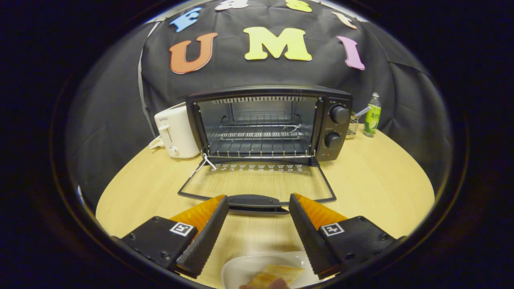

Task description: Open the toaster oven, put the food inside, and close the toaster oven door.

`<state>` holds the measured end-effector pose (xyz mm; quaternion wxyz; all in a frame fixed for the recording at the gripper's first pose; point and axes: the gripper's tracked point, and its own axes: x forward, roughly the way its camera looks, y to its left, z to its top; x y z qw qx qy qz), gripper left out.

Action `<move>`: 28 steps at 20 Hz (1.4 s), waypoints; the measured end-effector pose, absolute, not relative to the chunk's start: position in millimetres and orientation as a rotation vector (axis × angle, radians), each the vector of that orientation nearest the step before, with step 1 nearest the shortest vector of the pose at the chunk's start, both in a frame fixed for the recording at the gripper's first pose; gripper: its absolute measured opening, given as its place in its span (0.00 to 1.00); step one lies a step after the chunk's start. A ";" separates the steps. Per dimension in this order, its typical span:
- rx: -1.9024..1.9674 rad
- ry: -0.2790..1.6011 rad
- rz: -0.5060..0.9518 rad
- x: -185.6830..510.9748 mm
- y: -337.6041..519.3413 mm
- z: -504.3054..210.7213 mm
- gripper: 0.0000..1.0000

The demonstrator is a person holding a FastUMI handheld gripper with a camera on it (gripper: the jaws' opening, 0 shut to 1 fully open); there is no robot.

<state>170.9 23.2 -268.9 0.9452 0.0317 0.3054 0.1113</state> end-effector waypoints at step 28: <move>0.142 0.794 0.081 30.4 -15.6 -325.4 0.90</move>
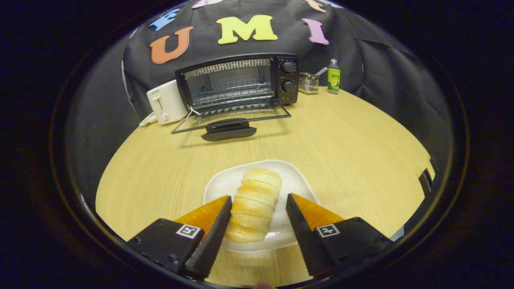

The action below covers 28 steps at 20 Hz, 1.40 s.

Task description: Open the toaster oven, put the food inside, and close the toaster oven door.

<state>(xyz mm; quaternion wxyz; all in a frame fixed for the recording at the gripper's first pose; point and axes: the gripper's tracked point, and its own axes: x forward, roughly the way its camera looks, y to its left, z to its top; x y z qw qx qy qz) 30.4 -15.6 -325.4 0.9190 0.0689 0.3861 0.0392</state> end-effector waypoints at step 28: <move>0.653 0.597 0.047 300.7 47.9 -244.9 0.34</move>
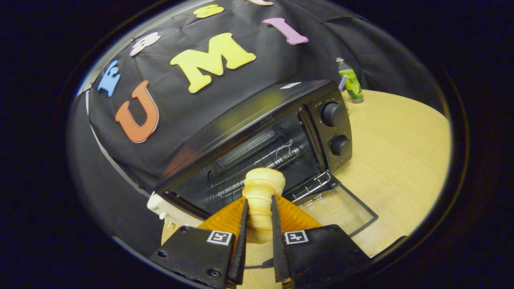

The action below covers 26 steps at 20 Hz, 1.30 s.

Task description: Open the toaster oven, put the food inside, and close the toaster oven door.

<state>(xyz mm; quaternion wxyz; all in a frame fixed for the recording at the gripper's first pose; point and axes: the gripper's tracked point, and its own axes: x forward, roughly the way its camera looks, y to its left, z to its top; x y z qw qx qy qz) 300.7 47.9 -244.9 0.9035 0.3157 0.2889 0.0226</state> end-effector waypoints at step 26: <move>0.277 0.541 0.194 216.9 41.1 -222.5 1.00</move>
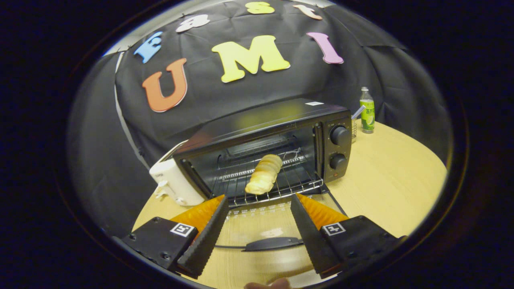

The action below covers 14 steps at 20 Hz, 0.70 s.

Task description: Open the toaster oven, put the food inside, and close the toaster oven door.

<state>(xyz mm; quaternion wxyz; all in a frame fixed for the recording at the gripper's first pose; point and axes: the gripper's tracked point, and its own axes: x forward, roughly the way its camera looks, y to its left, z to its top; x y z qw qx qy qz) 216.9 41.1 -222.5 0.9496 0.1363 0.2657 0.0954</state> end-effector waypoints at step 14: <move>0.079 0.814 0.242 147.6 41.0 -325.2 1.00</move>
